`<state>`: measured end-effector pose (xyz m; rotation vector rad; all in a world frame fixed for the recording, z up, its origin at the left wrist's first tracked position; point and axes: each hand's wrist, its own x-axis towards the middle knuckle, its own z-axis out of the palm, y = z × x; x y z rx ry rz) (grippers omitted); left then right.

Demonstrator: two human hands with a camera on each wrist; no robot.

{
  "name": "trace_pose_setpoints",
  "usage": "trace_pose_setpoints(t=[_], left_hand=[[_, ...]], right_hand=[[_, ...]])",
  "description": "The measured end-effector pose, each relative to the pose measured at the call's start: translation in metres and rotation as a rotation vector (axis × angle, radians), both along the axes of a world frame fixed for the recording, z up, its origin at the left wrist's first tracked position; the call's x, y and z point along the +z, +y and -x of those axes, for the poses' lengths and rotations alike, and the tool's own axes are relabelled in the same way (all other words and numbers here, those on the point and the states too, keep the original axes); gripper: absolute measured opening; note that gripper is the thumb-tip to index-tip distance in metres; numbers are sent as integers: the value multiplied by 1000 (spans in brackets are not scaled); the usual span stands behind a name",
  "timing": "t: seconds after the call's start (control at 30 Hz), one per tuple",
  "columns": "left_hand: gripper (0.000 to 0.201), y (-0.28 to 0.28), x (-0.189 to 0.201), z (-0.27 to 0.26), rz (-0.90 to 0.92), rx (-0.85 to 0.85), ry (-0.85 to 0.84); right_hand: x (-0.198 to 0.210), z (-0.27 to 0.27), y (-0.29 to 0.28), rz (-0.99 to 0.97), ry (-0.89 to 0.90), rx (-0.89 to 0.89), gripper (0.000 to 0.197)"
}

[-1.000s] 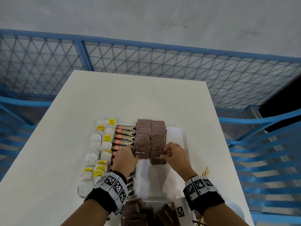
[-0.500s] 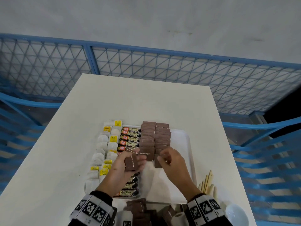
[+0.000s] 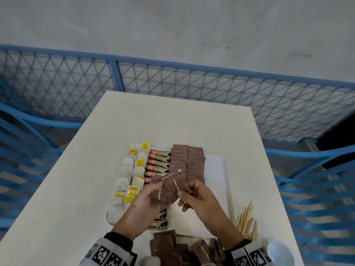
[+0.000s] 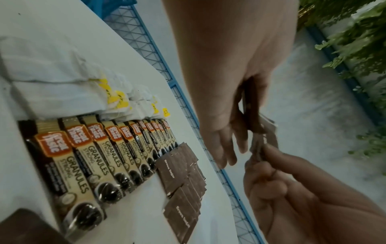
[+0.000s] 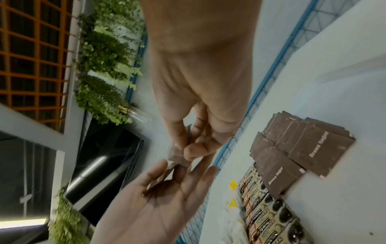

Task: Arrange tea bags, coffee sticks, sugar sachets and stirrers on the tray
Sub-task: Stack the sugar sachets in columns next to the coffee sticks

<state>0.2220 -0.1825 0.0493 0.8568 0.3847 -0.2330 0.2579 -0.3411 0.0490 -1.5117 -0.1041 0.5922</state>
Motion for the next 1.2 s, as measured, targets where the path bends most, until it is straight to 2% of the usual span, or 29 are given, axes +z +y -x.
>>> trace_pose_setpoints(t=[0.13,0.3,0.4,0.53,0.67,0.73,0.87,1.07,1.2], left_hand=[[36,2,3,3,39,45,13],[34,6,2,4,10,75,10],[28,6,2,5,-13,48,19],[23,8,-9,4,-224,-9,-13],[14,11,-20,-1,-498,-82,-31],[20,15,-25,-6,-627,-112,-34],[16,17,-32,-20,-784,-236,-61],[13,15,-38,-48,-1087,-352,-123],[9,13,-44,-67,-1307,-417,-132]], right_hand=[[-1,0,-9,-85,58,-100,15],[0,-2,-24,-203,94,-230,6],[-2,-7,-34,-263,85,-301,10],[-10,-14,-44,-254,91,-369,15],[-26,-20,-52,-112,144,-329,17],[-33,-23,-55,-31,152,-279,18],[-40,-33,-60,89,116,-163,34],[-53,-55,-60,337,19,-149,17],[-57,-67,-59,553,-122,-37,10]])
